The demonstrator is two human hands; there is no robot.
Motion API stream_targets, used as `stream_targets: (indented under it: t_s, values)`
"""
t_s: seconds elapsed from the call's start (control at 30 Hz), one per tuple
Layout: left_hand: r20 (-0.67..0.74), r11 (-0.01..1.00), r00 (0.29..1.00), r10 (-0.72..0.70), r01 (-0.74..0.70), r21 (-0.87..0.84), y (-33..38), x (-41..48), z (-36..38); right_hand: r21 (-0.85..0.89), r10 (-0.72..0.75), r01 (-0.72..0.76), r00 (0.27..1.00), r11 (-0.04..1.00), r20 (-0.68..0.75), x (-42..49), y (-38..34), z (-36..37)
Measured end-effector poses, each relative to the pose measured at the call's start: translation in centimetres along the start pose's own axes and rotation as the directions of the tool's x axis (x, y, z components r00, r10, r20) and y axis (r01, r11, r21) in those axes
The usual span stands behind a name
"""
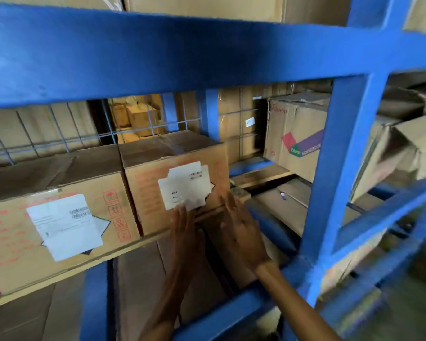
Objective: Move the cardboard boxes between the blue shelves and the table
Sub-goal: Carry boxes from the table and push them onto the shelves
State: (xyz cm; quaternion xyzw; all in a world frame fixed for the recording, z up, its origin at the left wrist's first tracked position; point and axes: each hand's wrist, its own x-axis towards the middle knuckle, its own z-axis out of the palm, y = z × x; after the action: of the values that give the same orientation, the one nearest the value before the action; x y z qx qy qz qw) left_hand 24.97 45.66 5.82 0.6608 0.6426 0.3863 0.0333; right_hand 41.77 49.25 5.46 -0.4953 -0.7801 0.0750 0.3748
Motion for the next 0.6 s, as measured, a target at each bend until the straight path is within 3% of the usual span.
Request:
stream_targets:
  t_s: [0.1,0.3,0.43,0.6]
  values:
    - [0.099,0.991,0.986,0.135,-0.132,-0.035,1.6,-2.8,0.1,-0.053,0.215,-0.213,0.976,0.976,0.037,-5.0,-1.1,-3.0]
    - [0.258,0.919,0.904,0.341,-0.262,-0.295,8.6,-8.4,1.4,-0.170,0.434,-0.465,0.880,0.869,-0.191,-17.2,-3.2,-9.9]
    - [0.329,0.806,0.762,0.557,-0.401,-0.435,13.8,-14.5,4.0,-0.258,0.591,-0.675,0.734,0.692,-0.334,-26.6,-4.3,-14.6]
    - [0.406,0.645,0.510,0.759,-0.503,-0.575,20.8,-24.5,6.1,-0.258,0.734,-0.899,0.437,0.353,-0.519,-39.7,-7.6,-19.9]
